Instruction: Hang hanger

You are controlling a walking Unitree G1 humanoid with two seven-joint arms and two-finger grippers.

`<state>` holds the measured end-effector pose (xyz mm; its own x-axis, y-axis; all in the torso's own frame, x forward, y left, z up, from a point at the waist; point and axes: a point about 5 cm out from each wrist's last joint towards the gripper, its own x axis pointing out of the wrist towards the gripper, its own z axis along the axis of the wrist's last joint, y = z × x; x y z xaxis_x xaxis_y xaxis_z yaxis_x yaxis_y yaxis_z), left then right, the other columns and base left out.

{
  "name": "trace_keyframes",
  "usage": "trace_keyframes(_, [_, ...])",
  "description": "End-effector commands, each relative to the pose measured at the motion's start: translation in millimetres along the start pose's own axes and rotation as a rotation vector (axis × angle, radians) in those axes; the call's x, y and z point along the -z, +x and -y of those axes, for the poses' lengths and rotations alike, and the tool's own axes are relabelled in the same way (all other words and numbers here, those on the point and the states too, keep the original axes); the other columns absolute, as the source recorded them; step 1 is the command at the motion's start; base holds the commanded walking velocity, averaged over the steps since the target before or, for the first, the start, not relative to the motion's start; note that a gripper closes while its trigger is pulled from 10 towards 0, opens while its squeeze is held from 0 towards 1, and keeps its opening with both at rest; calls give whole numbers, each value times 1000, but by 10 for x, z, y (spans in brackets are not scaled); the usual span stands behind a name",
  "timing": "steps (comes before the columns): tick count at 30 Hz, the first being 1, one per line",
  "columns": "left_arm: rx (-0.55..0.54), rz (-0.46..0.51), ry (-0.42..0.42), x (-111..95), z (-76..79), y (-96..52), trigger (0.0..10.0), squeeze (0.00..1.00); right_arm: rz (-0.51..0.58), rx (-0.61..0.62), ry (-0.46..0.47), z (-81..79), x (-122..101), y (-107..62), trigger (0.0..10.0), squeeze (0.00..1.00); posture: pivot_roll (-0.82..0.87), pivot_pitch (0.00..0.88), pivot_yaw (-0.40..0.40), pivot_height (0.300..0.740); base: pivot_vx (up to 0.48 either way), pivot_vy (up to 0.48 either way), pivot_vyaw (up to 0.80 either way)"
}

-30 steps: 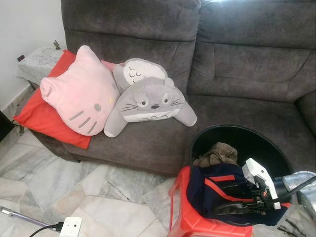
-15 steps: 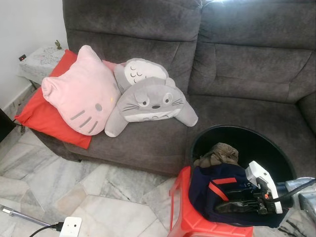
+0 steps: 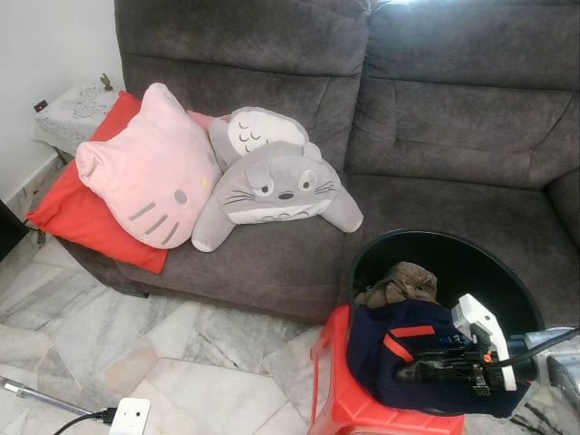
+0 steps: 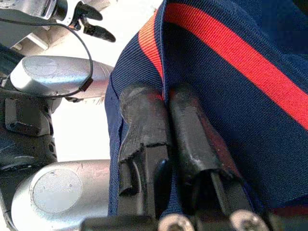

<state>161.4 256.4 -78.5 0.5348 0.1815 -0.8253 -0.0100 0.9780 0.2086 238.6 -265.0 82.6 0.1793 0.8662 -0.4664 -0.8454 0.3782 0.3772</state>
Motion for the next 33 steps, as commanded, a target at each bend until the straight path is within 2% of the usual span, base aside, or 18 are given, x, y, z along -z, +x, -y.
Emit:
trace_keyframes(1, [-10,-21,11,61,-37,-13,10000,0,45,42,-6,41,-66,-26,0,0,-189,69,34,740,0,0,0])
trace_keyframes(11, [-7,-20,13,57,-29,-12,10000,0,234,144,-69,65,-347,-11,0,0,-193,69,33,740,0,0,0])
trace_keyframes(14, [-5,-20,16,57,-25,-11,10000,0,356,261,-121,86,-556,0,0,0,-202,69,31,740,0,0,0])
trace_keyframes(17, [-3,-20,17,56,-21,-11,10000,0,472,342,-131,80,-717,21,0,0,-211,65,28,740,0,0,0])
trace_keyframes(18, [-3,-20,14,58,-16,-11,10000,0,575,476,-111,105,-856,54,0,0,-211,64,27,740,0,0,0])
trace_keyframes(21, [-3,-20,15,61,-13,-11,10000,0,658,585,-76,102,-973,87,0,0,-211,61,26,740,0,0,0])
trace_keyframes(22, [-9,-18,16,59,-17,-11,10000,0,760,663,-32,81,-1090,121,0,0,-211,61,26,740,0,0,0])
trace_keyframes(24, [-12,-17,16,59,-18,-11,10000,0,794,712,-14,80,-1133,125,0,0,-211,61,26,740,0,0,0])
trace_keyframes(25, [-16,-17,17,59,-22,-11,10000,0,879,820,62,110,-1205,104,0,0,-218,55,33,740,0,0,0])
trace_keyframes(27, [-17,-17,18,59,-24,-12,10000,0,917,872,102,124,-1227,88,0,0,-219,52,33,740,0,0,0])
trace_keyframes(28, [-19,-17,17,58,-27,-12,10000,0,967,1056,160,187,-1234,-29,0,0,-218,50,34,740,0,0,0])
trace_keyframes(29, [-19,-17,17,58,-27,-12,10000,0,967,1056,160,187,-1234,-29,0,0,-218,50,34,740,0,0,0])
trace_keyframes(30, [-21,-16,17,55,-32,-12,10000,0,1028,1265,313,253,-1145,-168,0,0,-215,46,38,740,0,0,0])
trace_keyframes(32, [-22,-15,19,53,-35,-12,10000,0,1040,1386,387,254,-1043,-217,0,0,-217,44,39,740,0,0,0])
trace_keyframes(33, [-23,-14,21,52,-38,-12,10000,0,1026,1462,417,207,-967,-180,0,0,-219,39,44,740,0,0,0])
